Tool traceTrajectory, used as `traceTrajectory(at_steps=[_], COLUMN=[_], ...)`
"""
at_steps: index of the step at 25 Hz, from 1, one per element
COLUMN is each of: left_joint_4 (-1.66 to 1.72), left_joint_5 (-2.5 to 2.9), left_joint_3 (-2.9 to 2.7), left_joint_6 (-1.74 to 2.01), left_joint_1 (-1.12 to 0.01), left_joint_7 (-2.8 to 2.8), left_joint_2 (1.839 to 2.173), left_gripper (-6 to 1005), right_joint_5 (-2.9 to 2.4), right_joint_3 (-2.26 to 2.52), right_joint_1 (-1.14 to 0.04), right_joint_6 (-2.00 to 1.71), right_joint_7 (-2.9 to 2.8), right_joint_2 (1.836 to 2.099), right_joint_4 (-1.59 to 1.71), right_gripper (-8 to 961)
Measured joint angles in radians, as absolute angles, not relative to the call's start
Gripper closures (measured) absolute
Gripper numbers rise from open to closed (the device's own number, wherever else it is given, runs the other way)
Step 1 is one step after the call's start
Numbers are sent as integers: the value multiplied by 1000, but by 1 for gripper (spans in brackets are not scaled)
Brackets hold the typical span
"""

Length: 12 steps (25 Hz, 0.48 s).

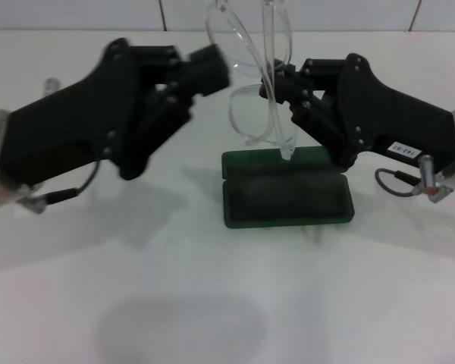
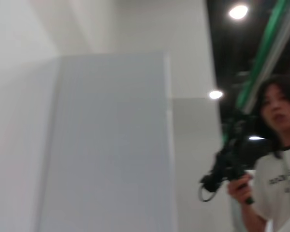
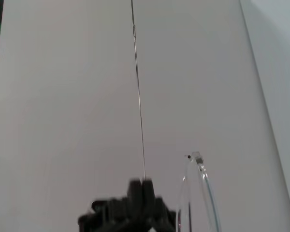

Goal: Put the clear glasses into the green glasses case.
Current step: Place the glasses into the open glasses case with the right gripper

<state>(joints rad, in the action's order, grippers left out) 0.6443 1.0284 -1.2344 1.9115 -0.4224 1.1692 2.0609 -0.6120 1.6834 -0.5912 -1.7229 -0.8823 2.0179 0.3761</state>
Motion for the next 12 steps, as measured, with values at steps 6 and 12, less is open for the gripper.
traceTrajectory(at_steps=[6, 12], left_joint_4=[624, 597], left_joint_5=[1030, 1092], left_joint_3=[-1201, -1143], left_joint_6=[1914, 1922], left_joint_1=[-293, -214], left_joint_7=[1180, 1181], left_joint_2=[1960, 1898], left_gripper=[951, 951], right_joint_5=[-712, -1088], right_joint_3=[1678, 1620], right_joint_1=[-573, -466], right_joint_6=[-1646, -1406], right_joint_7=[-930, -1174], right_joint_2=[1983, 1967], right_joint_4=[527, 983], right_gripper=[879, 879])
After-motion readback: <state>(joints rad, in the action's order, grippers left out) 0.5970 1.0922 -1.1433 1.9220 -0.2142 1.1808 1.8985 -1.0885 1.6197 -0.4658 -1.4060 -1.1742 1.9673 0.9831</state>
